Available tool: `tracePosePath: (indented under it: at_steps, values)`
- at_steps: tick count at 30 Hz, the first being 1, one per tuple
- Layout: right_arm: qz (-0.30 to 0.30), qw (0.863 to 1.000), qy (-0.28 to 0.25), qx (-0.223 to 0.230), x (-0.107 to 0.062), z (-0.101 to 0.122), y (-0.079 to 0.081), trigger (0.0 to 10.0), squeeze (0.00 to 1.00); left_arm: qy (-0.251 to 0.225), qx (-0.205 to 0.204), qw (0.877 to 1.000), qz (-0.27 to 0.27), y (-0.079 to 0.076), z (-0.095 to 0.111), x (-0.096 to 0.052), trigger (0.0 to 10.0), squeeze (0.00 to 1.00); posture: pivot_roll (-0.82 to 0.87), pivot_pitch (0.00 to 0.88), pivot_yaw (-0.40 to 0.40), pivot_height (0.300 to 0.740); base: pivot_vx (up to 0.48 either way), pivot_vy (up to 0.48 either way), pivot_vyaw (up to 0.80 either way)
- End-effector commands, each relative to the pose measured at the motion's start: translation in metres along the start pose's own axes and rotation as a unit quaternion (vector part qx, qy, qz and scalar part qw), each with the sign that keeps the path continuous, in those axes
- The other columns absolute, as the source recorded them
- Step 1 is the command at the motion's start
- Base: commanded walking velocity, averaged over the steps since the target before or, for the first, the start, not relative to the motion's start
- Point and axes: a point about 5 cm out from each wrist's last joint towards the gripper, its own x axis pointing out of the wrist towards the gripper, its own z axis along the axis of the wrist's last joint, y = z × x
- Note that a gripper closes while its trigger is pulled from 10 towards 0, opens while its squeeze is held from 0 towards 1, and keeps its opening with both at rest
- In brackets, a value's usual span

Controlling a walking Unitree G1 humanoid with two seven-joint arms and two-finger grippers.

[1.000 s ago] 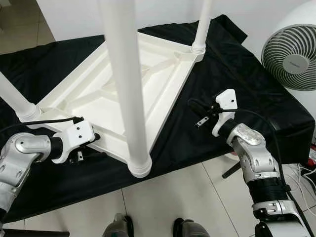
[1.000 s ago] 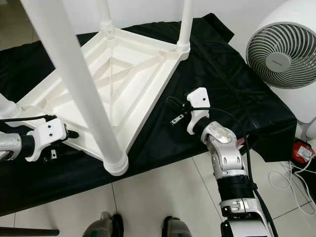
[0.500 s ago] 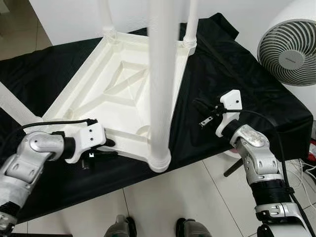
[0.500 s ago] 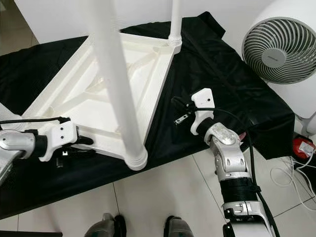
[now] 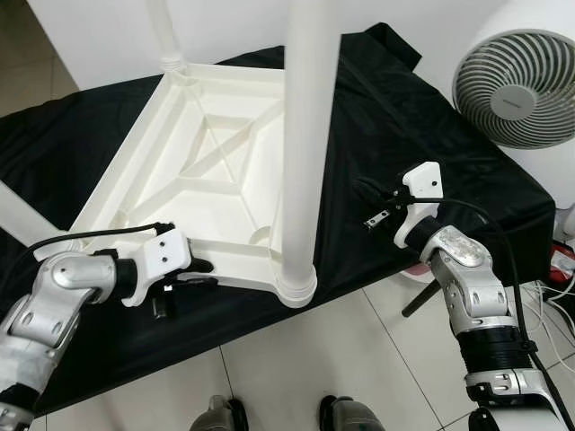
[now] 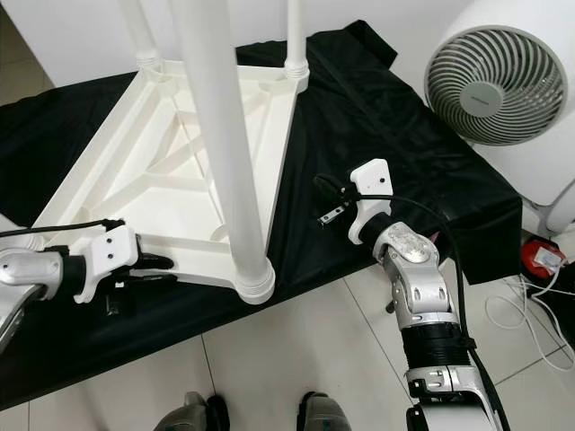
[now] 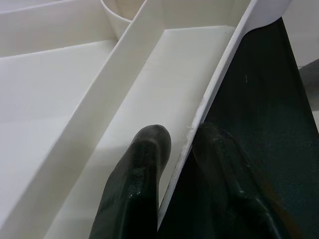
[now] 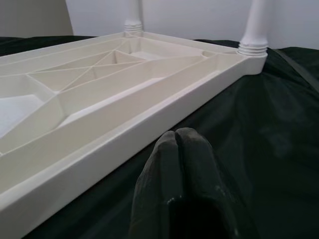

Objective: Building children table

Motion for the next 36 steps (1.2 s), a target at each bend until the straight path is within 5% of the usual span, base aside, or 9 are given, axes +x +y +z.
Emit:
tracePosePath:
  at_steps: [1,12,17,25,26,27,34,35,36]
  values:
    - [0.003,1.0,-0.001,0.001,-0.001,0.001,0.001,10.0,0.0,0.052,-0.102,0.984,0.135,0.006,-0.037,-0.018,0.0,0.0,-0.03,0.153,0.085,0.74,0.0,0.0,0.0]
    - [0.005,1.0,-0.001,0.005,0.0,-0.001,0.004,10.0,0.0,0.06,-0.148,0.962,0.222,0.004,-0.052,-0.049,0.0,0.0,-0.02,0.16,0.074,0.74,0.0,0.0,0.0]
    - [0.007,1.0,0.0,0.004,0.001,-0.001,0.004,10.0,0.0,0.055,-0.154,0.96,0.226,0.002,-0.051,-0.049,0.0,0.0,-0.02,0.157,0.072,0.74,0.0,0.0,0.0]
    - [0.01,1.0,-0.001,0.001,0.002,0.0,0.003,10.0,0.0,-0.001,-0.168,0.966,0.195,-0.011,-0.034,-0.026,0.0,0.0,-0.03,0.143,0.068,0.74,0.0,0.0,0.0]
    - [0.01,1.0,0.0,0.001,0.002,0.0,0.003,10.0,0.0,-0.015,-0.158,0.972,0.171,-0.015,-0.027,-0.017,4.1,0.0,-0.03,0.143,0.068,0.74,0.0,0.0,0.0]
    - [0.011,1.0,0.0,0.001,0.002,-0.001,0.004,10.0,0.0,-0.024,-0.158,0.976,0.151,-0.018,-0.022,-0.01,10.0,0.0,-0.03,0.143,0.068,0.74,0.0,0.0,0.0]
    - [0.0,1.0,-0.002,0.005,0.002,0.0,0.0,10.0,0.0,-0.05,-0.151,0.98,0.122,-0.02,-0.007,0.013,10.0,0.0,-0.03,0.148,0.073,0.74,0.0,0.0,0.0]
    - [-0.006,1.0,-0.002,0.007,0.001,0.0,-0.001,10.0,0.0,-0.059,-0.15,0.98,0.121,-0.018,-0.003,0.016,10.0,0.14,-0.03,0.148,0.073,0.74,0.0,0.0,0.0]
    - [-0.011,1.0,-0.001,0.008,0.0,-0.001,-0.002,10.0,0.0,-0.064,-0.149,0.98,0.12,-0.017,0.0,0.018,10.0,0.14,-0.03,0.148,0.073,0.74,0.0,0.0,0.0]
